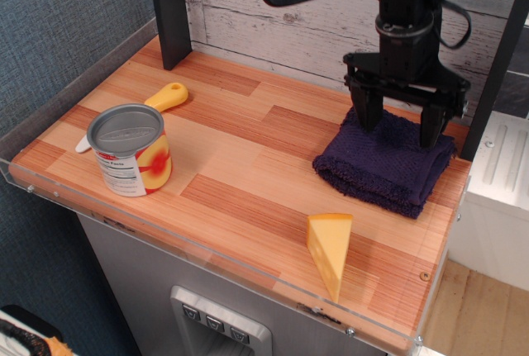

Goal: Move the black cloth to the far right edge of the table

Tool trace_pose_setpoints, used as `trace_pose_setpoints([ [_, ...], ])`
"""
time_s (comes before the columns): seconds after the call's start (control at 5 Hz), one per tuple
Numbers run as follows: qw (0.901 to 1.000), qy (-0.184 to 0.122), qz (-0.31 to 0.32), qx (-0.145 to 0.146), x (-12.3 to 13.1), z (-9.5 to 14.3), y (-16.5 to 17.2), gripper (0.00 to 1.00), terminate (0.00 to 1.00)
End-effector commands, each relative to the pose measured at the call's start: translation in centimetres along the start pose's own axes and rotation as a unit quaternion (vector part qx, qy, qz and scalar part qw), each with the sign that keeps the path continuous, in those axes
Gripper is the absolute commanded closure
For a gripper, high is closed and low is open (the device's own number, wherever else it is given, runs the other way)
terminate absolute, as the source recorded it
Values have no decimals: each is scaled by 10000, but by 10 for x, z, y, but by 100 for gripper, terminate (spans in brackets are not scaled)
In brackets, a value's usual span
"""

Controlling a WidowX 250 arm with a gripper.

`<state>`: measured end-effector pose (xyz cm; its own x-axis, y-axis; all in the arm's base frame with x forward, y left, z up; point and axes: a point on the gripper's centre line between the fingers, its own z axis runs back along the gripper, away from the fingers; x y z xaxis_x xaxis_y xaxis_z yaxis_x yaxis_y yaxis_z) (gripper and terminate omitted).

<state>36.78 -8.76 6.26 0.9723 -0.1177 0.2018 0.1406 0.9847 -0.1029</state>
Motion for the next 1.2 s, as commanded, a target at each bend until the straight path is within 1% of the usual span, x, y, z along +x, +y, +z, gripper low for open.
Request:
trace_pose_setpoints([
  [0.0, 9996, 104, -30, 275, -11, 54, 27, 0, 0],
  [0.2, 9968, 288, -68, 749, -31, 71, 45, 0, 0],
  [0.4, 9924, 310, -72, 1189, -58, 84, 63, 0, 0],
  [0.6, 9894, 254, 180, 1420, -82, 96, 85, 0, 0],
  [1.0, 9899, 134, 562, 1294, -116, 103, 120, 0, 0],
])
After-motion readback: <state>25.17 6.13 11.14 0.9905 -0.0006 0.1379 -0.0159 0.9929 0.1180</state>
